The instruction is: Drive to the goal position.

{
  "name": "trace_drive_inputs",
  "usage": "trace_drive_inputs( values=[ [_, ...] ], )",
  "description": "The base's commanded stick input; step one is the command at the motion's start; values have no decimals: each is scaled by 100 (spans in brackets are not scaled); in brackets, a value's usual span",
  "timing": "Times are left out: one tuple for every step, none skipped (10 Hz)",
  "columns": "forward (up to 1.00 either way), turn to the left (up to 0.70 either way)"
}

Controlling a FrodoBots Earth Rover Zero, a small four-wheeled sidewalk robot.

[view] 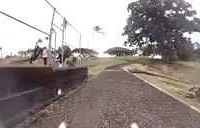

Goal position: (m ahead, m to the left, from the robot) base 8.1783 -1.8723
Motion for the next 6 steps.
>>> trace_drive_inputs(
  values=[
    [85,-27],
    [85,-3],
    [85,0],
    [85,0],
    [85,0],
    [85,0]
  ],
)
